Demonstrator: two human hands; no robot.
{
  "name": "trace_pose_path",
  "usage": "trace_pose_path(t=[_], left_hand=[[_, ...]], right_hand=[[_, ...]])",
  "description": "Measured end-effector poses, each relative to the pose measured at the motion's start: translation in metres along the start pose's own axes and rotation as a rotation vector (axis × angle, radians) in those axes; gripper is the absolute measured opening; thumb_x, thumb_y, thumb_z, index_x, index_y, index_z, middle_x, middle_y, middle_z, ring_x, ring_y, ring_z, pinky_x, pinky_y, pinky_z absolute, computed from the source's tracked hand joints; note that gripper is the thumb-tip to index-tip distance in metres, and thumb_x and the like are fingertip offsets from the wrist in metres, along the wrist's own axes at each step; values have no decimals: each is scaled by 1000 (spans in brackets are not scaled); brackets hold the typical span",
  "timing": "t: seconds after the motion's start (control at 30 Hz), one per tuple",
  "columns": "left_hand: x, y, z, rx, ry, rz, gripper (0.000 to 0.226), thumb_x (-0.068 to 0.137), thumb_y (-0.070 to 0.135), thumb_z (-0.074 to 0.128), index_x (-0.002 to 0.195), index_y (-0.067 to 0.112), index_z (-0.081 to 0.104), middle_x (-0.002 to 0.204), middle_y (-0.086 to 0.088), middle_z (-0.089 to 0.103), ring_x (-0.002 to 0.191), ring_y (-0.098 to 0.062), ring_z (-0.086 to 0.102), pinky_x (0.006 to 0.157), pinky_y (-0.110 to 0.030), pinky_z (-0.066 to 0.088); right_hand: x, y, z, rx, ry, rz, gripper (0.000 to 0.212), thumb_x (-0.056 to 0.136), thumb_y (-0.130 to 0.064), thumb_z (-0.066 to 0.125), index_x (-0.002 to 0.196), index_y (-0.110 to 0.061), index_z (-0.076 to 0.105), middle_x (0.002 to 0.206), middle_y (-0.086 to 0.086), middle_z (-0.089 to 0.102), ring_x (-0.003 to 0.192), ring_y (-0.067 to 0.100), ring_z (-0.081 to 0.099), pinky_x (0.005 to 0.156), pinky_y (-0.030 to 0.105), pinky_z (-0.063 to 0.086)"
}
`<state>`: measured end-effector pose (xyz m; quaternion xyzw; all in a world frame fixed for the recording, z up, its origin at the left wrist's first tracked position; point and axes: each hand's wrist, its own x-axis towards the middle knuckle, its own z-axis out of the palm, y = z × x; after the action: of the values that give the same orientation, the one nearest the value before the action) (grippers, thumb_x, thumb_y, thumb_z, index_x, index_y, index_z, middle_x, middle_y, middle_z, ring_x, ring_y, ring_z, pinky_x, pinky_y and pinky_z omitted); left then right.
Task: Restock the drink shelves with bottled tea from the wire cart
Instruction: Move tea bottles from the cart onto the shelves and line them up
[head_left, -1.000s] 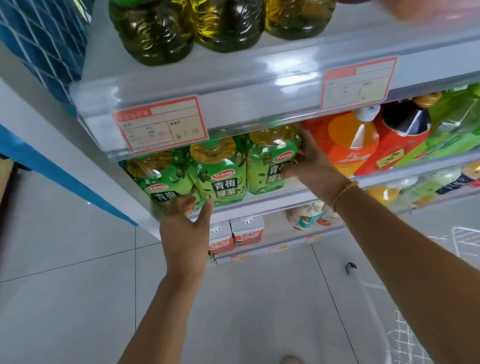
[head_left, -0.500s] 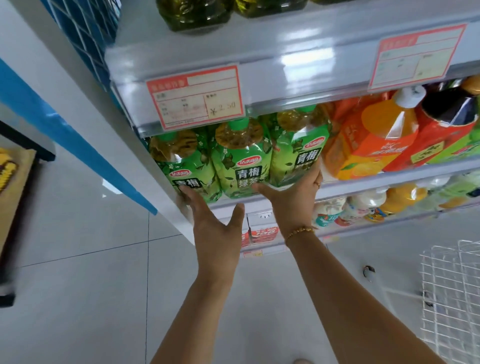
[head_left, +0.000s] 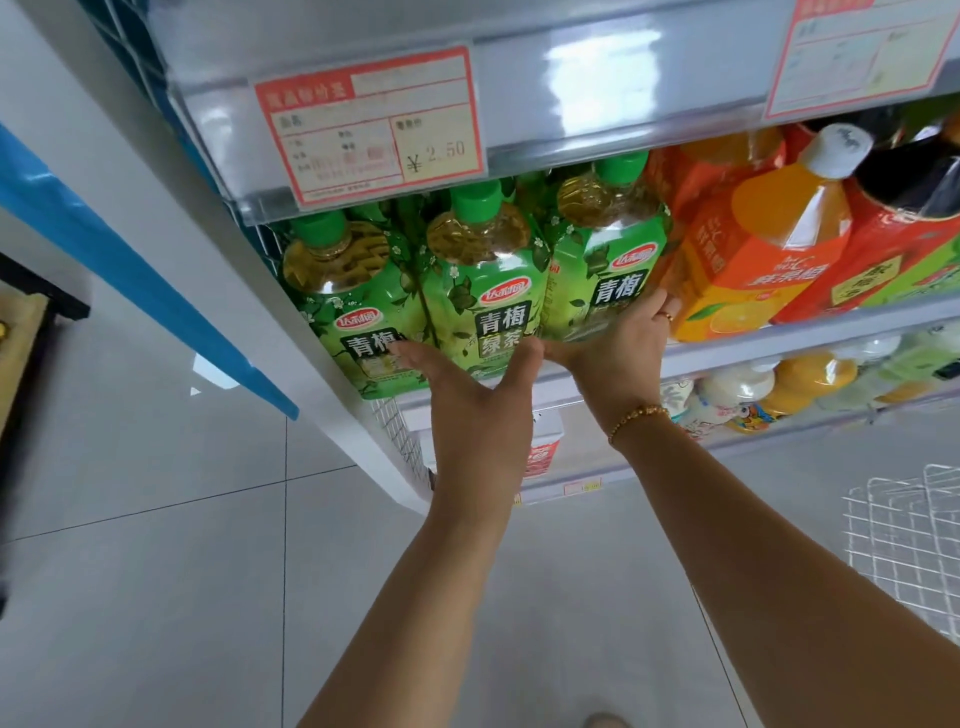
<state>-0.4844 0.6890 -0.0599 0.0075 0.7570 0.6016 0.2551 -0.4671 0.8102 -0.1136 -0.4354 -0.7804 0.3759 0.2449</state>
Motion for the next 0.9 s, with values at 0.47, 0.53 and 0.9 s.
trace_pose_path(t=[0.47,0.53,0.9], left_hand=[[0,27,-5,-873,-31,-139,22,90,-2,53,76,14,56,75,5,59,82,-9,56,92,-22,42],[-1,25,-1,-849,-28,-118,21,90,-3,51,79,14,57,76,7,63,85,-7,59,95,-22,42],[-4,24,-8,-749,-15,-142,63,91,0,52,146,-5,22,146,-17,40,133,-22,43,103,-24,38]], right_hand=[[19,9,-5,-11,-32,-11,89,52,-37,89,118,-5,37,94,1,54,83,19,53,70,28,46],[15,10,-3,-29,4,-20,89,52,-38,89,117,-5,37,98,6,60,86,24,56,71,30,46],[4,0,-13,27,-34,39,83,54,-29,90,115,-6,37,92,1,53,82,22,51,73,34,48]])
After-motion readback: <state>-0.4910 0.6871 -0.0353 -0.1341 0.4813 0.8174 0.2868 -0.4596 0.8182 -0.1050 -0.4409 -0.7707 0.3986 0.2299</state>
